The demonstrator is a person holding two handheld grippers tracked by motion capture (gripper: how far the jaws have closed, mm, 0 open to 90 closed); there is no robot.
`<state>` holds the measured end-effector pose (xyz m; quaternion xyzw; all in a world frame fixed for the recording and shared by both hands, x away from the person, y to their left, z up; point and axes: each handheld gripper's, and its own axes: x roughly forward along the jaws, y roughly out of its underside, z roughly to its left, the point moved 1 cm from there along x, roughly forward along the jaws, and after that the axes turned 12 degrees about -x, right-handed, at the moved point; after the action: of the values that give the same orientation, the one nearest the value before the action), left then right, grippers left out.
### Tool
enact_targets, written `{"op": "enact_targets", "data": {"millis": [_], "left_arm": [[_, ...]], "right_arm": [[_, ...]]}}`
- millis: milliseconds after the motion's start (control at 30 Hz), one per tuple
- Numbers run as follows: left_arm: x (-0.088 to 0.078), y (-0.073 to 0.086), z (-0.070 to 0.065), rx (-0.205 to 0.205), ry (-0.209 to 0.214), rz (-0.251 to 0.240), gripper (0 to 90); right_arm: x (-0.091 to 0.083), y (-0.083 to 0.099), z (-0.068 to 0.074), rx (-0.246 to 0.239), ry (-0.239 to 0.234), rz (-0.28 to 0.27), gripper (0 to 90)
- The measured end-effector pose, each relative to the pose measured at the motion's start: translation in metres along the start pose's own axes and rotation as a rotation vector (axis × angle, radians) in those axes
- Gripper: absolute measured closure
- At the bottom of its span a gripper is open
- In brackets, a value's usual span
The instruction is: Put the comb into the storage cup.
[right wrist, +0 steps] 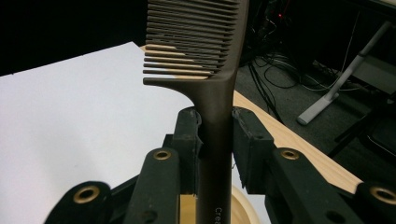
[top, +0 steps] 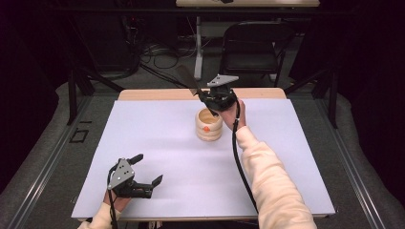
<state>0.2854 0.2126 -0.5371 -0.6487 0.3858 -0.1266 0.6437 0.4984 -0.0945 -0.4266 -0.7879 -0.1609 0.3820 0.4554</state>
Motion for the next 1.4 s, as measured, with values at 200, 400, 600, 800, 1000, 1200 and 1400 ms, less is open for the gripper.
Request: {"op": "enact_targets", "data": {"millis": [200, 400, 600, 800, 1000, 1200, 1400], "left_arm": [[0.000, 0.000, 0.000, 0.001, 0.002, 0.001, 0.1], [0.000, 0.000, 0.000, 0.002, 0.002, 0.002, 0.1], [0.000, 0.000, 0.000, 0.002, 0.002, 0.001, 0.1], [0.000, 0.000, 0.000, 0.001, 0.002, 0.003, 0.1], [-0.001, 0.000, -0.001, 0.002, 0.003, -0.001, 0.1], [-0.001, 0.000, -0.001, 0.001, 0.004, -0.001, 0.1], [-0.001, 0.000, -0.001, 0.000, 0.003, -0.001, 0.1]], "right_arm": [[0.004, 0.002, -0.001, -0.001, -0.003, 0.002, 72.2], [0.007, 0.003, 0.000, 0.002, -0.009, -0.006, 72.2], [0.011, 0.005, 0.002, 0.004, -0.014, -0.006, 72.2], [0.012, 0.005, 0.003, 0.003, -0.020, -0.008, 72.2], [0.014, 0.008, 0.004, 0.004, -0.024, -0.010, 72.2], [0.017, 0.009, 0.006, 0.003, -0.037, -0.008, 72.2], [0.020, 0.011, 0.008, -0.001, -0.044, -0.005, 72.2]]}}
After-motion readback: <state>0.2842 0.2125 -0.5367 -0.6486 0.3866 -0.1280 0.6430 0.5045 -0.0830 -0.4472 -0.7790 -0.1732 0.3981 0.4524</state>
